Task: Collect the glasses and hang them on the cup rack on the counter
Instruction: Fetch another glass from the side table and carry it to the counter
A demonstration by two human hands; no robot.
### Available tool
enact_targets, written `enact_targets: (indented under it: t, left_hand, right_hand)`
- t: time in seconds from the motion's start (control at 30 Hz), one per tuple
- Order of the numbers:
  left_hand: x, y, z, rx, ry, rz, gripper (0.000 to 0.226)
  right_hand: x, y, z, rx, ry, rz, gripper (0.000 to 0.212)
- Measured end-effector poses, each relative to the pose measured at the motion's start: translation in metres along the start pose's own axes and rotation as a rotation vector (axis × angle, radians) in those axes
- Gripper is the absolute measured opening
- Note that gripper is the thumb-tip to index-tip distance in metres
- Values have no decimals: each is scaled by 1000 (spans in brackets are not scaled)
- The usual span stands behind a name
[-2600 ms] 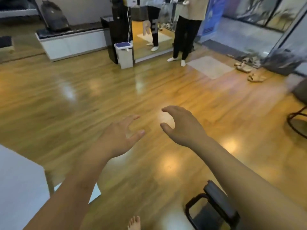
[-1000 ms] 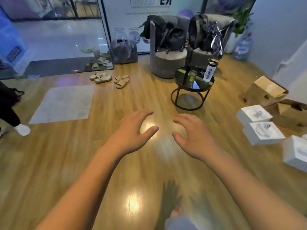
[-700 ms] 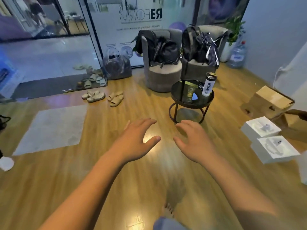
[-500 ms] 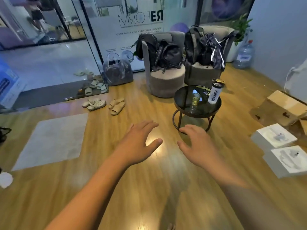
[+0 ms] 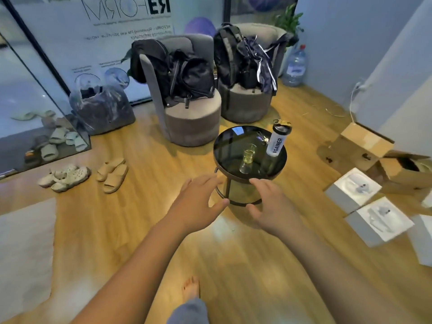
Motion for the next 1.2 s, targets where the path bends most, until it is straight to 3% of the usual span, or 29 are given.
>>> enact_targets:
  t: [0.13, 0.33, 0.57, 0.73, 1.0, 1.2]
  left_hand:
    - [-17, -43, -75, 74, -87, 6, 53]
    - [-16, -79, -180, 187, -179, -6, 51]
    - [15, -129, -296, 198, -262, -48, 58]
    - [46, -166, -382, 150, -325, -51, 75]
    - [147, -208, -494, 182, -555, -57, 98]
    - [268, -241, -567, 246, -692, -29, 105]
  right_hand:
    - [0, -3, -68, 135, -26, -17, 74]
    - [4, 6, -153, 249, -27, 16, 75]
    - [29, 57, -274, 349, -22, -26, 86]
    - [66, 92, -353, 425, -115, 5, 100]
    - [120, 155, -431, 598, -195, 23, 114]
    - [196, 210, -481, 713, -212, -41, 118]
Point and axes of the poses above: each hand's wrist, its own z-axis away from the middle knuckle, its own x-axis out of the palm, y = z × x, the point moved 10 cm from there along -z, towards the middle knuckle, and after that the axes turned 8 degrees about x, right-handed, at the moved point
